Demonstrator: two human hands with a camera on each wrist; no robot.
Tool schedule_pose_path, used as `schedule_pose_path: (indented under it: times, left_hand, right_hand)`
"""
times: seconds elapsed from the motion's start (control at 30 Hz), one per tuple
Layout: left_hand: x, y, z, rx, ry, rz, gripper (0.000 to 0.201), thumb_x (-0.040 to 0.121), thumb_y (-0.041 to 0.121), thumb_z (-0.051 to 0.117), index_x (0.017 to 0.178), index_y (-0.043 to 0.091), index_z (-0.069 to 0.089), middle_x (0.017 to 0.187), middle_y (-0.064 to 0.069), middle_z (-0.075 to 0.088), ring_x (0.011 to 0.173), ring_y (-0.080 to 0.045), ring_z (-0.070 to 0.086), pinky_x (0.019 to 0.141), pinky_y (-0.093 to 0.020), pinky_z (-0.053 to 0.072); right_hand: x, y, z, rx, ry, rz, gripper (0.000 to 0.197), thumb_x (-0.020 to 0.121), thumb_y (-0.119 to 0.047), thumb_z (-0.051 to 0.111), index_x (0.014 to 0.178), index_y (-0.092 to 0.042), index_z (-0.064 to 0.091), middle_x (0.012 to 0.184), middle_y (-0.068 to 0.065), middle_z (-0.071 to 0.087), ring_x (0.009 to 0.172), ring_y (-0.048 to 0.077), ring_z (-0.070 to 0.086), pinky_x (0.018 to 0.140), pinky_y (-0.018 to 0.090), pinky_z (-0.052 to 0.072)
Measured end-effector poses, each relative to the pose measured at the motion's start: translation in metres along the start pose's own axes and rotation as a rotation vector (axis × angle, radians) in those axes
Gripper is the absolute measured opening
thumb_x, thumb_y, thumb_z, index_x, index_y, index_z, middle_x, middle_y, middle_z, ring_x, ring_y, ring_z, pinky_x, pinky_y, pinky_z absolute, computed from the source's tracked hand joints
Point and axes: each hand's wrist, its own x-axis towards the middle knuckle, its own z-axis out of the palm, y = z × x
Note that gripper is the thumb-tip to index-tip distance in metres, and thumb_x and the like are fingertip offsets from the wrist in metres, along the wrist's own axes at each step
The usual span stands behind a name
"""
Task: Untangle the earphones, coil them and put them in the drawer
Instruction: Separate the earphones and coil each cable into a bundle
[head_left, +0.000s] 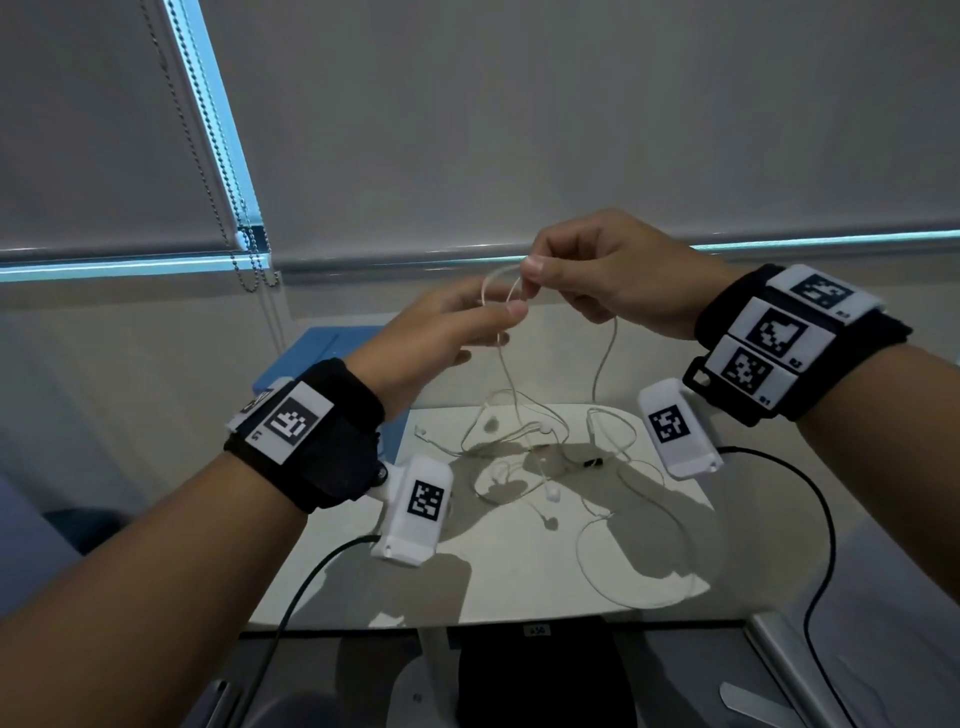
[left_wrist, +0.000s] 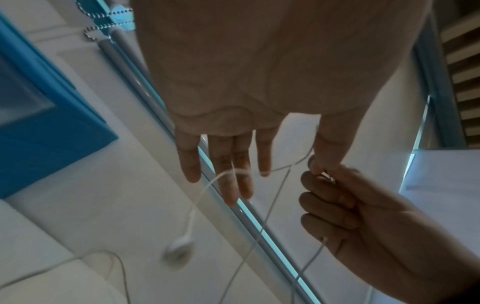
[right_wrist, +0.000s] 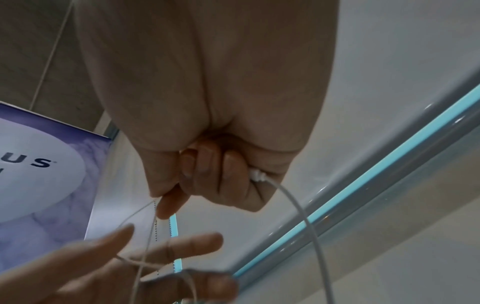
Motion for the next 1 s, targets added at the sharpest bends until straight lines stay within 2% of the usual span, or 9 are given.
schedule_pose_path:
  times: [0.1,0.2,0.33,0.43,0.5,0.6,0.73,0.9,1.0]
  left_hand:
    - [0.0,0.004,-0.001,-0.092,-0.021,0.066,0.03,0.098,0.041,0.059,0.116,0.019,0.07,0.118,-0.001,0.074,0.114,-0.015,0.067,0.106,-0.042,0.041]
    - [0.001,0.006,0.001,-0.178,-0.035,0.063,0.033,0.104,0.03,0.054,0.119,0.003,0.067,0.086,-0.007,0.073,0.094,-0.022,0.071,0.099,-0.038,0.05]
    - [0.001,0.003,0.007,-0.169,-0.028,0.057,0.028,0.105,0.026,0.053,0.105,0.004,0.071,0.065,0.004,0.049,0.066,-0.016,0.057,0.091,-0.039,0.055]
    - [0.0,0.004,0.006,-0.177,0.013,0.064,0.029,0.108,0.022,0.047,0.094,0.007,0.068,0.063,0.006,0.04,0.057,-0.011,0.047,0.082,-0.037,0.057]
    - [-0.001,0.006,0.003,-0.194,0.06,0.048,0.028,0.108,0.021,0.045,0.092,0.009,0.065,0.062,0.006,0.042,0.053,-0.011,0.043,0.07,-0.029,0.055]
    - [-0.002,0.006,0.0,-0.18,0.066,0.028,0.029,0.108,0.024,0.045,0.092,0.009,0.064,0.064,0.002,0.035,0.054,-0.014,0.031,0.056,-0.024,0.041]
    - [-0.006,0.002,0.002,-0.223,-0.014,0.038,0.036,0.109,0.028,0.043,0.078,0.015,0.055,0.062,0.004,0.021,0.059,-0.018,0.012,0.053,-0.03,0.014]
    - [-0.01,-0.003,-0.004,-0.292,-0.015,0.029,0.037,0.109,0.026,0.041,0.075,0.016,0.051,0.062,0.004,0.019,0.056,-0.015,0.012,0.054,-0.031,0.013]
    - [-0.013,-0.008,-0.005,-0.369,-0.025,0.005,0.037,0.109,0.022,0.04,0.075,0.016,0.052,0.06,0.005,0.021,0.05,-0.01,0.017,0.047,-0.023,0.018]
  right_hand:
    - [-0.001,-0.001,0.002,-0.031,-0.011,0.022,0.027,0.103,-0.024,0.058,0.09,-0.003,0.07,0.053,-0.01,0.047,0.05,0.012,0.035,0.048,0.025,0.032]
    - [0.001,-0.001,0.005,0.065,0.002,0.068,0.029,0.102,-0.018,0.059,0.088,0.006,0.068,0.057,-0.001,0.042,0.052,0.015,0.034,0.05,0.027,0.029]
    - [0.004,-0.006,0.005,0.147,0.031,0.083,0.015,0.085,-0.005,0.054,0.082,-0.002,0.068,0.064,0.011,0.053,0.057,0.019,0.043,0.053,0.028,0.032]
    - [0.002,-0.004,0.003,0.062,0.027,0.098,0.013,0.092,0.007,0.054,0.089,0.003,0.066,0.068,0.015,0.063,0.054,0.016,0.047,0.052,0.025,0.036]
    - [-0.001,-0.001,0.002,-0.037,0.024,0.1,0.014,0.098,-0.004,0.061,0.09,0.002,0.07,0.07,0.012,0.067,0.054,0.014,0.048,0.053,0.024,0.038]
    - [-0.006,-0.001,0.004,-0.127,0.028,0.068,0.022,0.102,-0.019,0.06,0.092,-0.008,0.077,0.064,-0.003,0.062,0.056,0.009,0.045,0.057,0.023,0.039]
    - [-0.006,-0.005,0.007,-0.163,0.118,0.008,0.026,0.104,-0.017,0.055,0.095,-0.003,0.074,0.048,-0.023,0.05,0.051,-0.005,0.049,0.057,0.008,0.034]
    - [0.003,0.012,0.0,-0.156,0.326,0.067,0.027,0.101,-0.024,0.059,0.084,-0.011,0.076,0.054,-0.017,0.048,0.05,-0.001,0.043,0.059,0.022,0.031]
    - [0.006,0.029,-0.003,-0.184,0.435,0.106,0.027,0.096,-0.03,0.061,0.078,-0.018,0.076,0.067,0.007,0.055,0.066,0.014,0.047,0.066,0.033,0.039]
